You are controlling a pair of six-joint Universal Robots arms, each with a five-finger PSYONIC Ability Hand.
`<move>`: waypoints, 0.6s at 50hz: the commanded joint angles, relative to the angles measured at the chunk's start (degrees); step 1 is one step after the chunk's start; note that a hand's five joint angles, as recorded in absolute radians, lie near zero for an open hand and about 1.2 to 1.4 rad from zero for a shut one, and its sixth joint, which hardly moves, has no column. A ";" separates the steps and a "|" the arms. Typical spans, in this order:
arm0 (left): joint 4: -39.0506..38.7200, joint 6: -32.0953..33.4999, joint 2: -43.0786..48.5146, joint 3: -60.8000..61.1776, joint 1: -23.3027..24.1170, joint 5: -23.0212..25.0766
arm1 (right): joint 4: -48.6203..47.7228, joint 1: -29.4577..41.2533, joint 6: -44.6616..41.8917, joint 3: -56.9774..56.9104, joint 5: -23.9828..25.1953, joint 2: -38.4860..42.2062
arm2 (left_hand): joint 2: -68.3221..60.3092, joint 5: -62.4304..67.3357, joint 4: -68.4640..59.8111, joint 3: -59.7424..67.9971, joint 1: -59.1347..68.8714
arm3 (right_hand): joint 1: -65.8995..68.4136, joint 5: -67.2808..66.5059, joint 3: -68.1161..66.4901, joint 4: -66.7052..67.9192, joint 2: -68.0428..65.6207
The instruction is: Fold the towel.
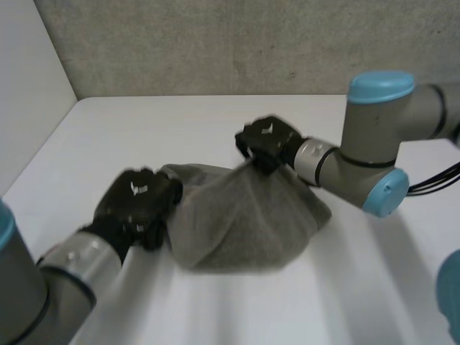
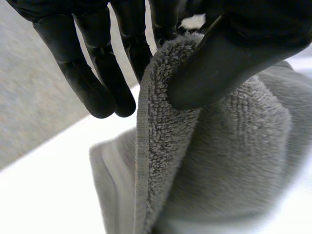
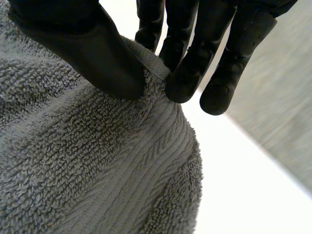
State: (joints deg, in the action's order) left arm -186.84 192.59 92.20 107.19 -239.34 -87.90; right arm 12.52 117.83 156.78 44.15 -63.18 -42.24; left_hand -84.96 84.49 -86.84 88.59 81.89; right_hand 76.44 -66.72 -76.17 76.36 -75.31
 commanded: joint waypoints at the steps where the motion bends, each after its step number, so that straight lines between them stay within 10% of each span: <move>1: -4.84 2.25 9.63 -17.30 -3.23 -0.16 | -19.64 -0.75 0.54 0.68 -7.74 -5.22 | 4.96 -14.49 6.84 -8.59 -1.89 | 3.56 -3.28 -3.83 3.64 -4.69; 7: -6.52 4.99 17.82 -48.93 -3.77 -0.34 | -56.21 -1.80 1.50 8.30 -24.43 -18.72 | 4.96 -14.49 6.84 -8.59 -1.89 | 3.56 -3.28 -3.83 3.64 -4.69; 13: -8.71 4.99 20.65 -63.50 -3.42 -0.61 | -51.63 -3.04 4.23 9.47 -20.23 -21.04 | 4.96 -14.49 6.84 -8.59 -1.89 | 3.56 -3.28 -3.83 3.64 -4.69; 30: -10.12 5.69 16.43 -23.21 -2.36 0.18 | -31.94 -5.59 4.50 29.86 -10.82 -22.45 | 4.96 -14.49 6.84 -8.59 -1.89 | 3.56 -3.28 -3.83 3.64 -4.69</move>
State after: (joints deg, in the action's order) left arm -196.21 198.11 110.72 67.13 -241.37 -88.00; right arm -23.64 113.04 162.16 66.65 -74.08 -64.08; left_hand -86.10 85.22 -86.85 88.68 81.90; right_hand 76.64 -66.80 -76.66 76.51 -75.85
